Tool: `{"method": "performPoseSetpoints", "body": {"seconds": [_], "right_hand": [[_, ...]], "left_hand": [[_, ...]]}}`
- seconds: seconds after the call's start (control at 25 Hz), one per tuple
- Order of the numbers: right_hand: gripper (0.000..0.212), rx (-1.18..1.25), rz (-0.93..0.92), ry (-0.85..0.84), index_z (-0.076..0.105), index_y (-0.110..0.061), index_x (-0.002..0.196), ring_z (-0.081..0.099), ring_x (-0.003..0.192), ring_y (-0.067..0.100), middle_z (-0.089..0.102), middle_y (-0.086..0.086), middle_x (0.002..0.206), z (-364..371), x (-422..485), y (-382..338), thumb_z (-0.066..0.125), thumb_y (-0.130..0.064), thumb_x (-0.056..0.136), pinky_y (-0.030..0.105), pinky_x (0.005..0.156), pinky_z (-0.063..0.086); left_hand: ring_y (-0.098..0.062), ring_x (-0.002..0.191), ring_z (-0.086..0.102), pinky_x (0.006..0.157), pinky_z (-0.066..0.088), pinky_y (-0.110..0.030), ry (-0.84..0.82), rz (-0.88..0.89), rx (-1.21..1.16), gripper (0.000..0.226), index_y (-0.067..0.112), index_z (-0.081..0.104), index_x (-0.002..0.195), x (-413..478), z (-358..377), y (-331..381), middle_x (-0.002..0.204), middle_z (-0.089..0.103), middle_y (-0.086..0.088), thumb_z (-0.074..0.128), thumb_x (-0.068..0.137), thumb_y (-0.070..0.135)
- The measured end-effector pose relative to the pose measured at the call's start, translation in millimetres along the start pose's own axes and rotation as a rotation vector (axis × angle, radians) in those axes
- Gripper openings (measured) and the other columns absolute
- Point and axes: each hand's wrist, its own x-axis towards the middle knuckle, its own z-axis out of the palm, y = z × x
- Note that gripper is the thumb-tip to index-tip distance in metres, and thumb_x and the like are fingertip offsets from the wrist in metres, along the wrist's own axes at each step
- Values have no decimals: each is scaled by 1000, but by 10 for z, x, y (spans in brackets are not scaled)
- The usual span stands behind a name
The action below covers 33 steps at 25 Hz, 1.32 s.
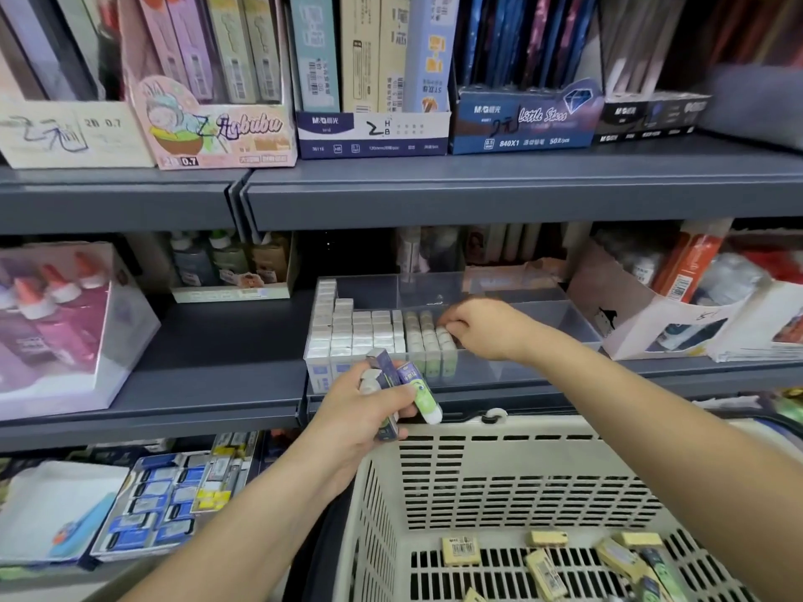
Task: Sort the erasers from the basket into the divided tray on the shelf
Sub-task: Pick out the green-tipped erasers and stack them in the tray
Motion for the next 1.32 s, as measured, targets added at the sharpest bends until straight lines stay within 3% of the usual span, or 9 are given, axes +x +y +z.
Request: {"method": "performPoseSetpoints", "body": {"seconds": [0.16, 0.28, 0.4, 0.48, 0.56, 0.68, 0.84, 1.08, 1.32], "right_hand": [[35, 1, 4, 42, 56, -17, 127, 51, 119, 25, 58, 5, 130, -80, -117, -59, 36, -17, 98, 31, 99, 40], [20, 200, -46, 249, 68, -24, 95, 60, 78, 6, 70, -8, 88, -98, -370, -173, 50, -30, 92, 28, 77, 48], [23, 404, -58, 33, 66, -26, 75, 54, 56, -4, 63, -14, 63, -29, -686, -369, 64, -49, 76, 13, 57, 45], [15, 446, -22, -48, 64, -26, 76, 55, 57, -5, 61, -13, 66, 57, -778, -397, 72, -39, 74, 15, 62, 48], [12, 562, 42, 12, 62, -23, 78, 62, 66, 3, 64, -7, 74, 31, -775, -341, 73, -23, 77, 25, 71, 53], [14, 765, 144, 155, 63, -22, 78, 67, 70, 16, 71, 1, 78, -159, -673, -171, 73, -12, 77, 27, 64, 54], [17, 526, 213, 406, 59, -29, 71, 60, 76, 11, 67, -6, 78, -345, -333, 13, 68, -17, 81, 21, 66, 43], [6, 359, 198, 130, 54, -21, 89, 65, 89, 25, 67, 8, 101, -230, 81, -9, 52, -16, 92, 34, 82, 53], [8, 195, 194, 104, 55, -29, 87, 57, 84, 21, 63, -1, 94, -301, 102, 20, 54, -22, 91, 27, 71, 42]], "left_hand": [[-8, 62, 66, 53, 50, -27, -16, -5, -6, 22, 17, 62, 93, 17, 54, -11, 72, 71, 1, 67, 81, 0], [-9, 63, 65, 53, 50, -26, -10, 11, -11, 20, 17, 62, 93, 16, 35, -4, 75, 70, -1, 66, 81, 1], [-11, 64, 64, 52, 50, -26, -5, 31, -51, 17, 13, 61, 91, 18, 27, 20, 70, 70, -1, 65, 82, 0], [-12, 63, 65, 52, 51, -26, -6, 32, -78, 17, 11, 61, 93, 15, 47, 29, 70, 70, -3, 62, 83, -3], [-12, 63, 66, 51, 51, -25, -12, 30, -93, 18, 9, 59, 98, 3, 59, 24, 75, 71, -5, 58, 85, -5], [-14, 64, 67, 48, 50, -24, -19, 22, -82, 18, 5, 53, 103, -7, 47, 22, 83, 73, -7, 56, 87, -3], [-15, 71, 71, 49, 51, -23, -61, 44, -43, 21, 9, 54, 104, -1, 29, 7, 92, 74, -5, 62, 85, 4], [-14, 72, 71, 51, 51, -22, -18, 102, -2, 18, 15, 64, 101, 78, -17, 19, 85, 69, 0, 65, 85, 7], [-14, 68, 69, 51, 50, -24, 26, 114, -14, 17, 16, 62, 96, 145, -67, 52, 76, 71, 2, 68, 82, 9]]}}
